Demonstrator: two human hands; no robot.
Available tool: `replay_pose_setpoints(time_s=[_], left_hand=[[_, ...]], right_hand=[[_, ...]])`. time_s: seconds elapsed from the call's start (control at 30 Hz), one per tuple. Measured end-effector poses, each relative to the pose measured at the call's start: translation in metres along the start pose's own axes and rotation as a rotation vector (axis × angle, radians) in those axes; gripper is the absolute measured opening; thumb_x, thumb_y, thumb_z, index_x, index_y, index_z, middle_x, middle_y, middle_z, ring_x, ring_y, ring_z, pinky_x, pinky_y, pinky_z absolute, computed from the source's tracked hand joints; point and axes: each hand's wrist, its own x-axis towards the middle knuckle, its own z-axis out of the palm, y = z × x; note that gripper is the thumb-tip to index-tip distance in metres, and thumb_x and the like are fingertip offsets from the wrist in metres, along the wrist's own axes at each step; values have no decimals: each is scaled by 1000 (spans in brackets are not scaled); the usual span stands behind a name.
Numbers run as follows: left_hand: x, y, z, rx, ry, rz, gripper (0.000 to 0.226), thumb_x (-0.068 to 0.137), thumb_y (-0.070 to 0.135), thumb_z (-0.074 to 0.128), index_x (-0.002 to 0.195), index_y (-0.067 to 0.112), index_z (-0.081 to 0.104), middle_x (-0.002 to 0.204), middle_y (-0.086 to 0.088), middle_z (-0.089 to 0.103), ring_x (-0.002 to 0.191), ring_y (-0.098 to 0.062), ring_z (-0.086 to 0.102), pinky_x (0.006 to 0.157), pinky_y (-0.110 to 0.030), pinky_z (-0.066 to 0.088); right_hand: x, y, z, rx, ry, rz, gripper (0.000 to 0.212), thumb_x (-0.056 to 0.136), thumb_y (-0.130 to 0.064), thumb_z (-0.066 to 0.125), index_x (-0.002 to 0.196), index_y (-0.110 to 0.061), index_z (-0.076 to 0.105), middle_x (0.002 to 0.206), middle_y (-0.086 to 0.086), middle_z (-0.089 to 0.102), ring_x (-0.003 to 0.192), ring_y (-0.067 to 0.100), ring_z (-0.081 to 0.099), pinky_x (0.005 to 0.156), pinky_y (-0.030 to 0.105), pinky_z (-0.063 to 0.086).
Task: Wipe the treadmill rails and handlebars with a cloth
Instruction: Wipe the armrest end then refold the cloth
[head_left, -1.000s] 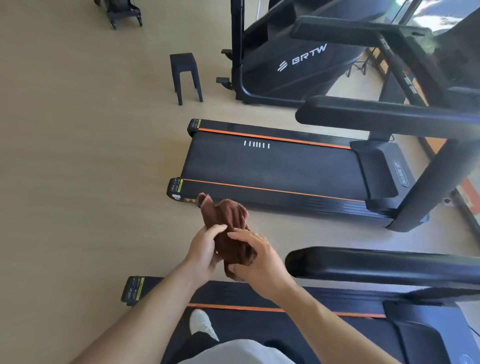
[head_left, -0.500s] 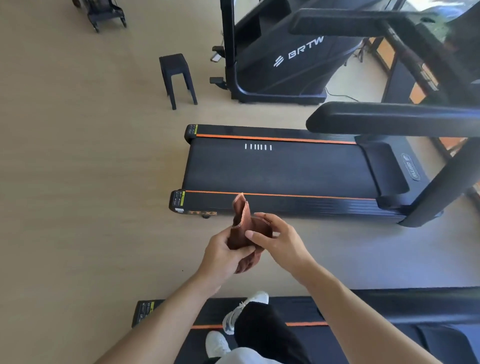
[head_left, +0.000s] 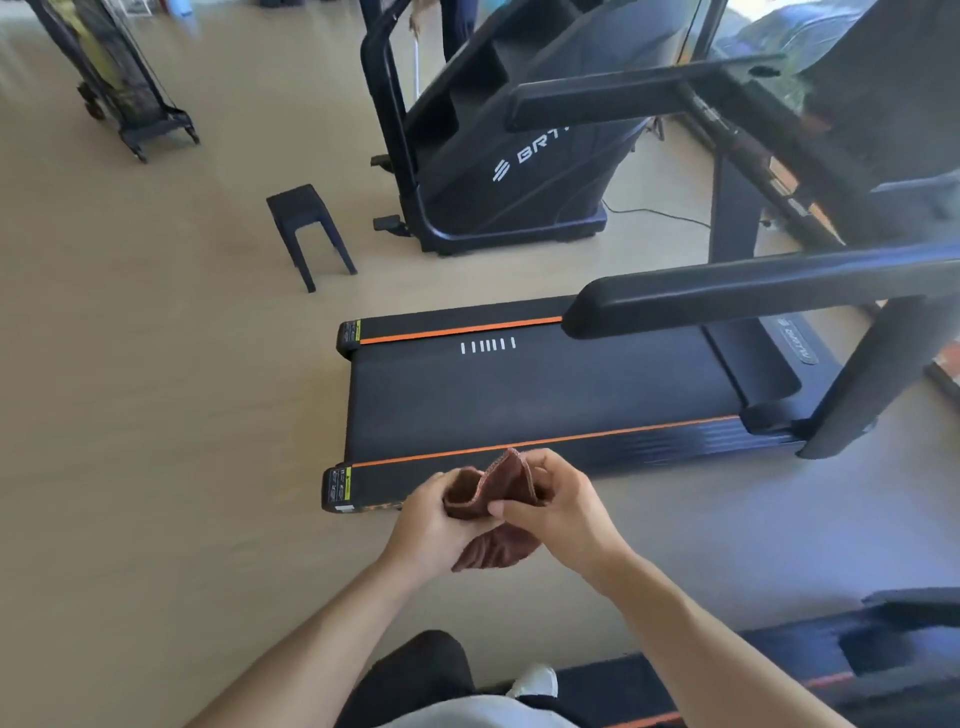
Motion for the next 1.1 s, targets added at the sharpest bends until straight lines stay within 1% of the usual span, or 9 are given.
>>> replay_pose_setpoints(time_s=[0.07,0.17,0.37,0.47,0.57,0.7,0.83,0.97,1.1], left_hand=[[15,8,3,49,-15,20,27,71,50,82,95,42,73,95,4,70,90,-8,69,88,-41,55],[46,19,6,46,-32,84,16,85,47,74,100,48,72,93,10,69,93,-4,68,90,-41,54],[147,32,4,183,-138,281,40,93,52,65,131,50,56,116,24,67,110,1,63,94,-23,51],[212,38,0,268,-131,340,14,97,51,58,89,44,66,80,19,59,80,0,61,69,-17,42],[287,46,-16,277,-136,317,38,96,56,57,60,43,55,65,10,46,65,-6,54,56,-17,33],[401,62,-58,281,-266,255,14,83,43,79,80,31,74,76,13,61,79,-1,61,65,-14,42],[496,96,-86,276,-381,264,13,78,27,84,85,27,73,88,12,68,84,1,64,76,-20,52],[567,135,-89,263,-409,361,17,82,21,80,93,29,72,99,15,67,98,5,61,85,-14,47],[622,161,-78,228,-439,476,37,77,5,80,92,38,71,103,16,64,104,-2,63,91,-17,48]], right_hand=[[12,-8,-10,-8,23,-9,29,83,-15,85,105,-29,73,94,-10,79,85,9,73,75,26,59],[37,-15,-28,-37,124,-70,14,88,-17,80,91,-31,80,91,-15,78,88,5,73,80,22,53],[111,-17,-51,-112,371,-157,32,88,-22,82,80,-53,77,114,-25,64,113,3,62,93,25,52],[164,-23,-58,-55,433,-132,23,89,-21,80,86,-44,80,103,-21,73,103,5,68,92,28,54],[229,-44,-53,35,482,-54,14,92,-19,75,88,-32,78,91,-16,77,90,5,72,82,28,57],[329,-84,-55,38,582,11,18,93,-12,74,87,-29,74,86,-18,76,82,0,70,75,16,51],[398,-120,-74,-63,512,94,19,90,-14,78,87,-32,73,81,-20,75,73,-3,67,66,9,47],[443,-137,-98,-131,485,155,19,84,-20,84,84,-35,74,82,-18,75,76,1,68,72,16,51],[482,-143,-122,-101,482,159,32,81,-2,84,69,-28,69,85,-11,79,80,10,74,80,29,60]])
